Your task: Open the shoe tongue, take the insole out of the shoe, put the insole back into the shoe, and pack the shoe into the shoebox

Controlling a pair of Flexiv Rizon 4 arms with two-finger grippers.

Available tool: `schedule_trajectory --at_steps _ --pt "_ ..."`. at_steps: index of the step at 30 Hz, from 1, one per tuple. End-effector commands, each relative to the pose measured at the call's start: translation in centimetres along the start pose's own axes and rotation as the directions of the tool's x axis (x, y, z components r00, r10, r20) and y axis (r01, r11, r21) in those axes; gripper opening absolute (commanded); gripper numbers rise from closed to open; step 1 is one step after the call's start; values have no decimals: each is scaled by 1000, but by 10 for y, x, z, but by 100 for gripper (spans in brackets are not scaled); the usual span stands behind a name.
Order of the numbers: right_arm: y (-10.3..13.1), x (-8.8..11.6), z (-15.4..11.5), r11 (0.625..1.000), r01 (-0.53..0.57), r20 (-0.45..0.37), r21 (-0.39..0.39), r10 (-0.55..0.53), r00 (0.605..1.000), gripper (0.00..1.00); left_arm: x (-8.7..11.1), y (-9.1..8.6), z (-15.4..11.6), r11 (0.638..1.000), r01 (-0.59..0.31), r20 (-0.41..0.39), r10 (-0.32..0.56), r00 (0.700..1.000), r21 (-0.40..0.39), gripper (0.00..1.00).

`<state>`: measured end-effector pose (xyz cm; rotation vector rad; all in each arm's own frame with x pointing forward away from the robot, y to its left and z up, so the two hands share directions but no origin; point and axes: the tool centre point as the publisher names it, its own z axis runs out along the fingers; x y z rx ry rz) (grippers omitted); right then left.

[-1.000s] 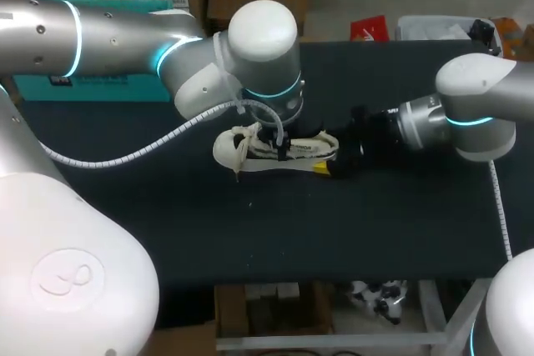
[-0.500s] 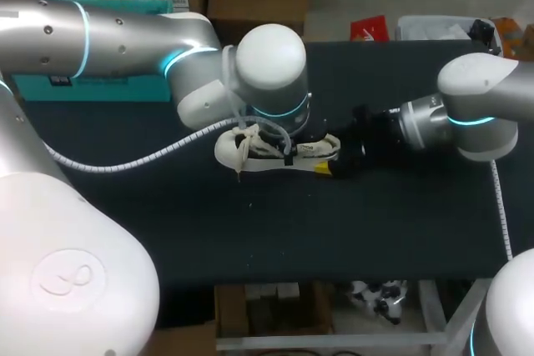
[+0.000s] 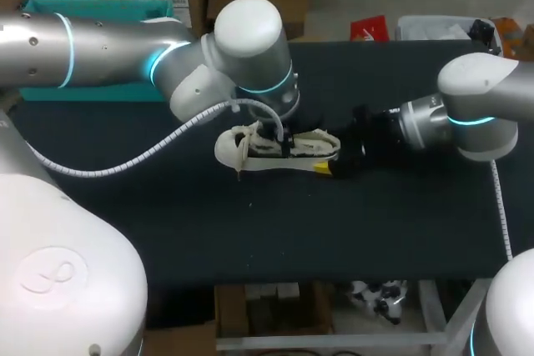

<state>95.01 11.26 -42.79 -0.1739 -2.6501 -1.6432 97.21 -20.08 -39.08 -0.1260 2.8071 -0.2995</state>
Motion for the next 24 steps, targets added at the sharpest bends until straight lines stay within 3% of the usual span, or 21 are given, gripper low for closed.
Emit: schedule_trajectory --at_steps 1,12,24 --pt "-2 4 7 1000 2 -6 -2 -2 1000 0 -11 -10 9 998 12 -66 -8 998 55 0" --pt "-2 4 7 1000 2 -6 -2 -2 1000 0 2 -18 -37 991 31 -134 -14 991 129 0" --pt "-2 4 7 1000 2 -6 -2 -2 1000 0 14 -14 -68 977 52 -235 -2 972 206 0"
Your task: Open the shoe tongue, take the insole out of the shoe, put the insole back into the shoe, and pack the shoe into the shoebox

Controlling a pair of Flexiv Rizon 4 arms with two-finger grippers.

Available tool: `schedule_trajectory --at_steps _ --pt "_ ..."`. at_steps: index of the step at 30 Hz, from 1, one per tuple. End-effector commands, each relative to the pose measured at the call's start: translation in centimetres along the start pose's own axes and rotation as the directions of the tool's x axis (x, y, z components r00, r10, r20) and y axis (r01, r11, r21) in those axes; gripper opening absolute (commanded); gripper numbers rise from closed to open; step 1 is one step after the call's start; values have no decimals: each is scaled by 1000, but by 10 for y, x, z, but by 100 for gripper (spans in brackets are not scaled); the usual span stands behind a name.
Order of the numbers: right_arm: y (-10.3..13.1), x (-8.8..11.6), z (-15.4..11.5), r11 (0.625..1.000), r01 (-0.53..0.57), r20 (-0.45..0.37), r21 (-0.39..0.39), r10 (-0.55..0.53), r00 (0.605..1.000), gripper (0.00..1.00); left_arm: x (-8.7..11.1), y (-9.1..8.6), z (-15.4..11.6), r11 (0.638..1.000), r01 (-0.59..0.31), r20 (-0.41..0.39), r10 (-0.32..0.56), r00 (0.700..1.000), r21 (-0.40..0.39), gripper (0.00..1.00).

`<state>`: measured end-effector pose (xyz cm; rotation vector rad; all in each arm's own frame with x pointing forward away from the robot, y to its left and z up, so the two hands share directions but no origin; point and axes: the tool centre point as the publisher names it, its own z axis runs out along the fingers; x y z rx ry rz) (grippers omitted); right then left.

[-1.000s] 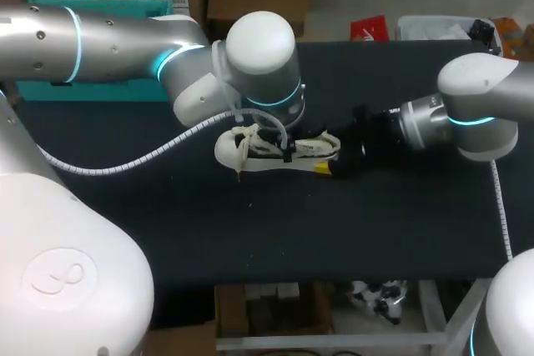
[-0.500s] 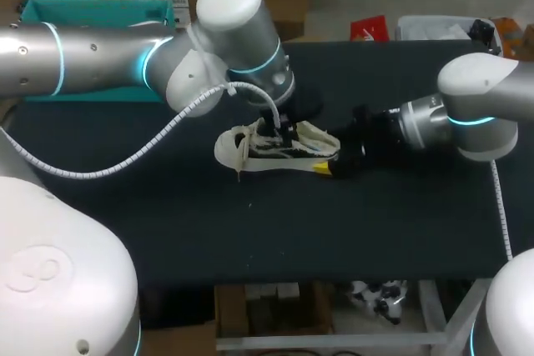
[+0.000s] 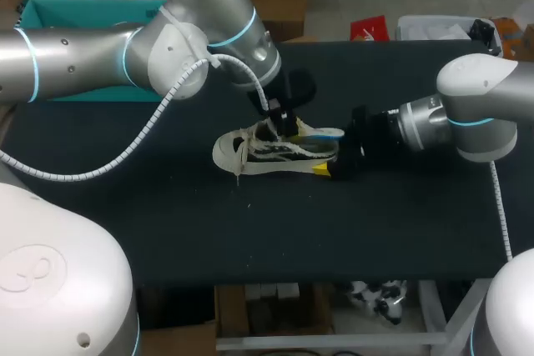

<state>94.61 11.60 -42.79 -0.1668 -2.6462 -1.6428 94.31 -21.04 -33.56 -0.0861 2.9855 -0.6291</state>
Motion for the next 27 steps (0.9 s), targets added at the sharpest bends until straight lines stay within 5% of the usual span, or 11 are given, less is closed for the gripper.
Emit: schedule_trajectory --at_steps 1,11,24,25,26,27 --pt "-3 -1 4 1000 0 0 -1 0 1000 0 4 3 -13 1000 3 -10 -3 1000 26 0" --pt "-3 -1 4 1000 0 0 -1 0 1000 0 7 -8 -51 987 32 -177 -4 984 159 0" --pt "0 -1 -3 1000 -9 9 21 9 1000 0 14 -42 -116 931 45 -385 106 917 363 0" --pt "1 -1 -5 1000 -9 10 24 9 1000 13 15 -43 -120 927 40 -402 123 907 374 0" --pt "1 -1 -8 1000 -11 13 27 11 1000 41 16 -45 -124 922 39 -410 133 902 384 0" --pt "2 -2 -10 999 -21 17 37 20 1000 100 17 -46 -128 918 36 -417 145 897 396 0"
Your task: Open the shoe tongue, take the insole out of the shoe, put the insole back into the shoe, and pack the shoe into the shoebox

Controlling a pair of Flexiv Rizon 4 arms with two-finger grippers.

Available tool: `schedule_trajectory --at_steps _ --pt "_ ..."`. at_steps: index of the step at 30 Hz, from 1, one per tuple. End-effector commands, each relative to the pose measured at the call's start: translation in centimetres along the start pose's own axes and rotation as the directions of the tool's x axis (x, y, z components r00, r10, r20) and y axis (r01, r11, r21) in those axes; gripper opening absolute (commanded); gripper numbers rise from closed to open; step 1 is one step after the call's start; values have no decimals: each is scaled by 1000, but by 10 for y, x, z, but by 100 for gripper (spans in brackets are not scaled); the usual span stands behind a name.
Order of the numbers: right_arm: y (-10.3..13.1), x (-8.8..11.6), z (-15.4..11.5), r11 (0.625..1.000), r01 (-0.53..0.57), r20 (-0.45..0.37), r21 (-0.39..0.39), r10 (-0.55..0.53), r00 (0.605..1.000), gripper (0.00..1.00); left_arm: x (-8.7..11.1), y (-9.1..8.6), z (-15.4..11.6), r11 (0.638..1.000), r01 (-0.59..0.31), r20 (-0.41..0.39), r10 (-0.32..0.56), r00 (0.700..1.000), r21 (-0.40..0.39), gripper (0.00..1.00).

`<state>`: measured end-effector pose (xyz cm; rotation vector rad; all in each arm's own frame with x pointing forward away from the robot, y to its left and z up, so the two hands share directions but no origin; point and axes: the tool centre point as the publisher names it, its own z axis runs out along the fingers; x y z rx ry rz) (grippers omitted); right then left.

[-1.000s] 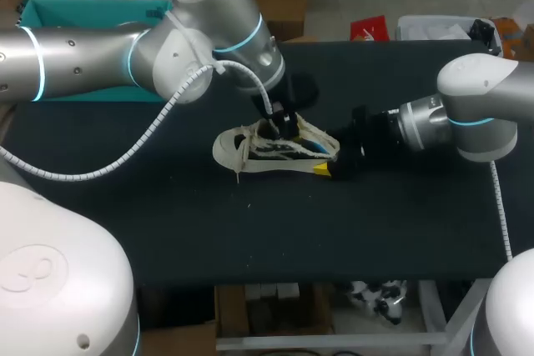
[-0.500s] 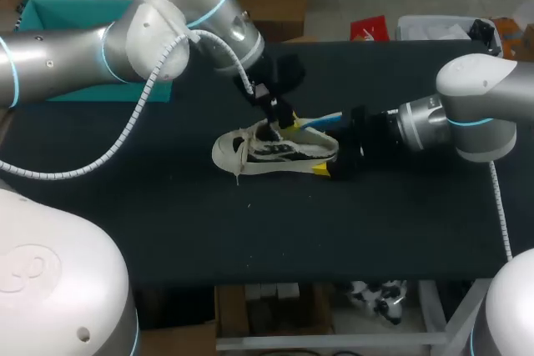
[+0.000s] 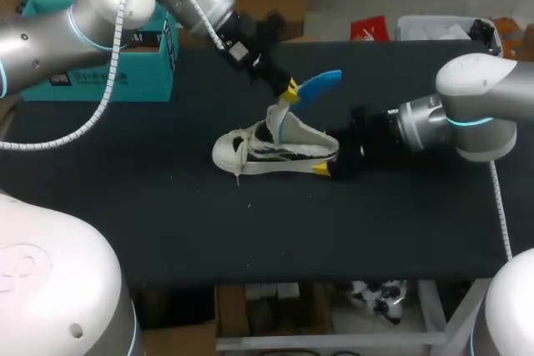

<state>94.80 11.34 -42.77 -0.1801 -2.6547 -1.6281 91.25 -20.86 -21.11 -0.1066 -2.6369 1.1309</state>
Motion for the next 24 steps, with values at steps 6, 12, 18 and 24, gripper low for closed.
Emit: schedule_trajectory --at_steps 6,12,18,24 --pt "16 3 -40 992 -46 31 121 43 999 100 10 -13 -33 997 -36 -167 48 985 74 0" --pt "39 0 -65 968 -65 31 242 59 998 100 20 -16 -59 990 -60 -263 93 960 131 0" --pt "78 -9 -69 924 -29 0 381 32 1000 100 29 1 -78 986 -51 -295 97 951 159 0" --pt "102 -23 -52 852 -30 -15 523 44 999 100 35 30 -94 985 12 -246 31 969 170 0"
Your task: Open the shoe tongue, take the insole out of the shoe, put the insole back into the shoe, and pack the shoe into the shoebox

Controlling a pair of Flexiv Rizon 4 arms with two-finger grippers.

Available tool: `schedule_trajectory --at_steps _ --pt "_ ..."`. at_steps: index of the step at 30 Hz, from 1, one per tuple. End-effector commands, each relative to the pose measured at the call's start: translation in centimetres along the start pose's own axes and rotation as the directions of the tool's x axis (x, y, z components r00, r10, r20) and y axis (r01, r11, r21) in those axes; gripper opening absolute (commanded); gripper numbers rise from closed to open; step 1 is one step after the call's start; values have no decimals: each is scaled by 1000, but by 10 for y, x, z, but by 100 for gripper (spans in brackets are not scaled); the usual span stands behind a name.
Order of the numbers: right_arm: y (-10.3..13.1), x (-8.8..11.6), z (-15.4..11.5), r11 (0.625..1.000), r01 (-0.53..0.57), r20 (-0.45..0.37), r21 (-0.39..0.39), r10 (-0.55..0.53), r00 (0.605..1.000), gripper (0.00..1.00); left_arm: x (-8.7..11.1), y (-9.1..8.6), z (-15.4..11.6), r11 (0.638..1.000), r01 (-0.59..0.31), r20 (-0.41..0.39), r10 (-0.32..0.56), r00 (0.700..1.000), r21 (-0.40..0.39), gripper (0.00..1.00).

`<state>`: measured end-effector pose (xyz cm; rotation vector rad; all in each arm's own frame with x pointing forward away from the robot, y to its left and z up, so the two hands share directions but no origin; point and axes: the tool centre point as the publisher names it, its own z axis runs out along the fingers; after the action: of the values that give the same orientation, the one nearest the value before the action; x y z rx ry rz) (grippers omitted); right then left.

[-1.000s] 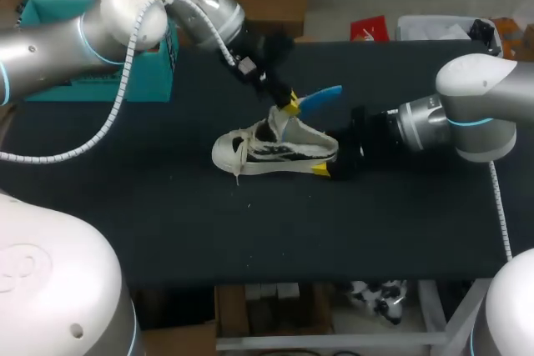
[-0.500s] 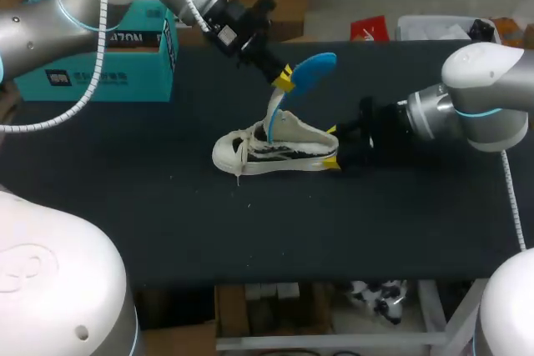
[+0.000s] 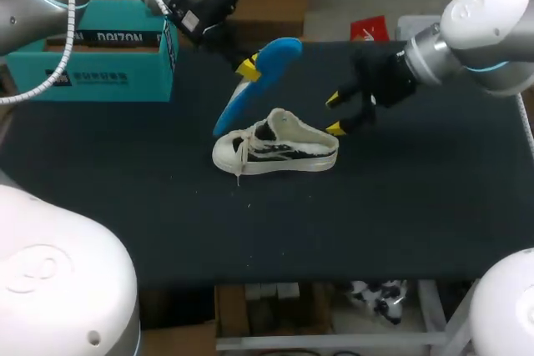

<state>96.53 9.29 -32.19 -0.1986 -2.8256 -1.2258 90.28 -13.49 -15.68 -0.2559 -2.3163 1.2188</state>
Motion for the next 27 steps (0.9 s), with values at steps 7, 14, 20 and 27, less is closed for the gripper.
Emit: schedule_trajectory --at_steps 7,14,20,27 --pt "36 -20 23 921 -19 -9 389 25 1000 100 15 56 -26 991 122 77 -125 989 51 0" --pt "39 -21 34 892 -17 1 452 19 1000 100 24 87 -39 978 194 98 -201 975 75 0" --pt "39 -20 48 855 -25 4 518 26 1000 100 25 106 -42 966 245 105 -252 962 78 0" --pt "37 -18 63 817 -46 19 575 42 999 100 28 125 -44 954 284 114 -294 949 92 0"
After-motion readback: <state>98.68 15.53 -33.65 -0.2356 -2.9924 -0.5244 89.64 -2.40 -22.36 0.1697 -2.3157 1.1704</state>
